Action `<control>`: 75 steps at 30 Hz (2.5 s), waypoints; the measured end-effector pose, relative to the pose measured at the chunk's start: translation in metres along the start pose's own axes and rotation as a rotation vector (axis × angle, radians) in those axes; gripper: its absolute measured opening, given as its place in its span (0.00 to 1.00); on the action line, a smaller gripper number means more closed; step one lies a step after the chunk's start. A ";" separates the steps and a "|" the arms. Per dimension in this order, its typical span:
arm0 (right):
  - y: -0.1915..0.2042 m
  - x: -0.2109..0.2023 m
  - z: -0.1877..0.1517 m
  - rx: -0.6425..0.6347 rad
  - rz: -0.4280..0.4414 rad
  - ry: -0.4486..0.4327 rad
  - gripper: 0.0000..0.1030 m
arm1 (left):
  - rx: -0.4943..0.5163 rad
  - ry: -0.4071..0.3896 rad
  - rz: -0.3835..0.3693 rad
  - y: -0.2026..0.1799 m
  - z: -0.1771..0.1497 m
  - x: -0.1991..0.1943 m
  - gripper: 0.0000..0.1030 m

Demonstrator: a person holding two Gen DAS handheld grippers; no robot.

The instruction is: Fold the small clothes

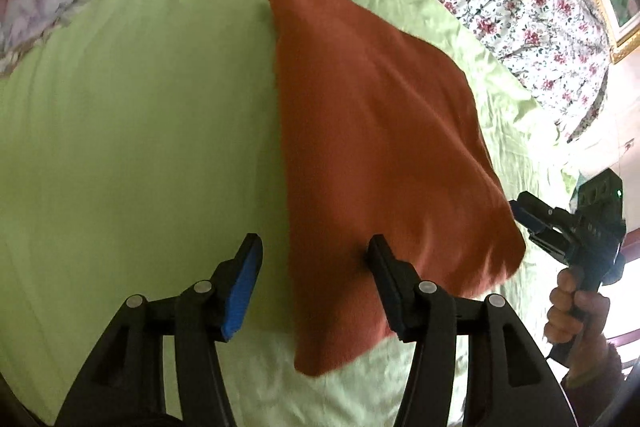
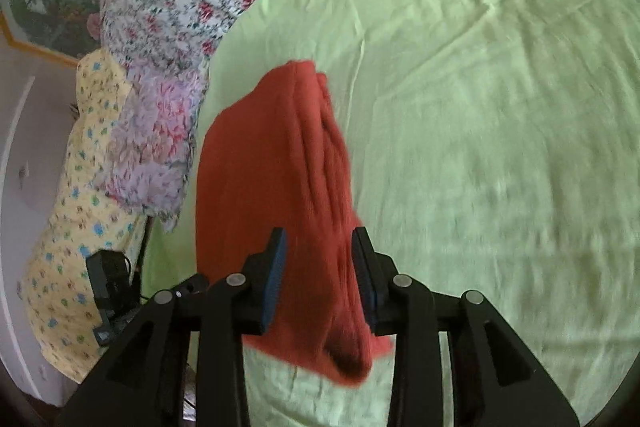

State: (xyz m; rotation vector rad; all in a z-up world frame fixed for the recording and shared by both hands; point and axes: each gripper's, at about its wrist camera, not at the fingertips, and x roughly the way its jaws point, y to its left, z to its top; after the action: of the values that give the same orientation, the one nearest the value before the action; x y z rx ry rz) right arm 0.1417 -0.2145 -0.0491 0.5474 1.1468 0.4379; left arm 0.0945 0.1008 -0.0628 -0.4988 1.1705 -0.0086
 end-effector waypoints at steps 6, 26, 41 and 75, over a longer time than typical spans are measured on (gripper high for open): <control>0.011 0.018 -0.024 -0.108 -0.145 0.051 0.26 | 0.039 0.023 0.077 0.004 -0.015 0.009 0.56; 0.026 0.010 -0.010 -0.134 -0.148 -0.053 0.23 | 0.088 -0.146 0.018 -0.023 0.017 -0.025 0.55; 0.027 0.097 0.073 -0.169 -0.171 0.034 0.16 | 0.035 -0.055 0.043 -0.031 0.092 0.053 0.51; 0.072 -0.025 -0.173 -0.355 -0.307 -0.094 0.65 | 0.303 -0.213 0.251 -0.002 -0.156 -0.081 0.76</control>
State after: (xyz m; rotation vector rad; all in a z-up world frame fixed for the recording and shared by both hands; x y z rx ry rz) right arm -0.0321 -0.1412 -0.0404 0.0786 1.0122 0.3352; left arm -0.0752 0.0621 -0.0363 -0.0811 0.9933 0.0807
